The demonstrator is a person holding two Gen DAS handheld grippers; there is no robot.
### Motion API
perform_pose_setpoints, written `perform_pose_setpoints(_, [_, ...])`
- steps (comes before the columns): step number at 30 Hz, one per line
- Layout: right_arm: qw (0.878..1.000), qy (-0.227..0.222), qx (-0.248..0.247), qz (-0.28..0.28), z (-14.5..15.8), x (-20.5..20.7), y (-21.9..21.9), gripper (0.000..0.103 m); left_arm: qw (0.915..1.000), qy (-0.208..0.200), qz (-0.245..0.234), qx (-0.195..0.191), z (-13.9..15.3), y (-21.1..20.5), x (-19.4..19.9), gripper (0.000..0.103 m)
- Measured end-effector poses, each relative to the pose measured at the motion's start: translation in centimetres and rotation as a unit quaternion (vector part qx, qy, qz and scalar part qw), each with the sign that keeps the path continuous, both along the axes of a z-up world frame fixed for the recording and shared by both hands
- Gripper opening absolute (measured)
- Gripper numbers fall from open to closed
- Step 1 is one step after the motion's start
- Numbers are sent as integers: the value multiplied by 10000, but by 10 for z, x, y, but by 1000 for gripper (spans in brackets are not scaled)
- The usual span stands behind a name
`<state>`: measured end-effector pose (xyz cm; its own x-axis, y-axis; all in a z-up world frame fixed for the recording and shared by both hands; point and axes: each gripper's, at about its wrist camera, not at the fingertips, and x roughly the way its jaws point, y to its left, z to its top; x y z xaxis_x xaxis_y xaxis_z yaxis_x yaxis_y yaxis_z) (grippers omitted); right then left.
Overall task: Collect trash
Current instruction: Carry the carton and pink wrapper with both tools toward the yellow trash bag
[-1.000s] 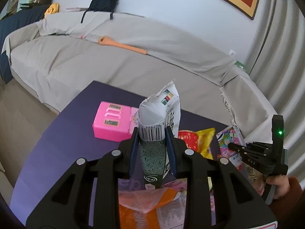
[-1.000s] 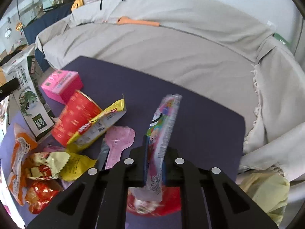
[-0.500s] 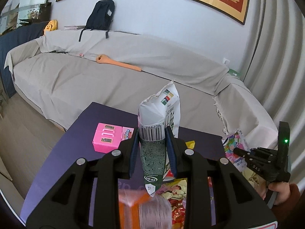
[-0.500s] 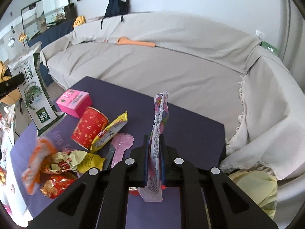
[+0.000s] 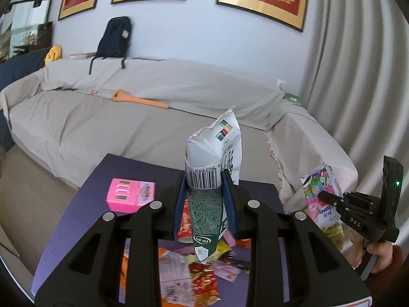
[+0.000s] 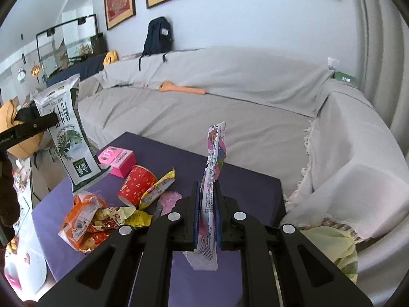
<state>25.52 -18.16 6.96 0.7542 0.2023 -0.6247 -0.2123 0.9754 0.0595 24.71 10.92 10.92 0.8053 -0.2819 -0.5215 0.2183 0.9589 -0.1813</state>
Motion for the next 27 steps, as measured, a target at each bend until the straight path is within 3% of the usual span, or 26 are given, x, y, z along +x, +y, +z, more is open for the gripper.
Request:
perform_pose_setpoints(9, [9984, -301, 190, -429, 12, -41, -65, 11, 9978, -18, -643, 153, 8, -77, -9, 26])
perform_pose_setpoints(17, [9913, -463, 270, -1204, 4, -88, -159, 11, 9858, 49, -1636, 372, -2, -190, -19, 26])
perform_pose_setpoints(23, [9840, -437, 300, -1701, -15, -111, -217, 11, 9718, 390, -2309, 273, -32, -270, -10, 26])
perform_pose_setpoints(27, [9802, -349, 355, -1916, -30, -115, -243, 11, 9638, 905, -2502, 169, -71, -318, 10, 26])
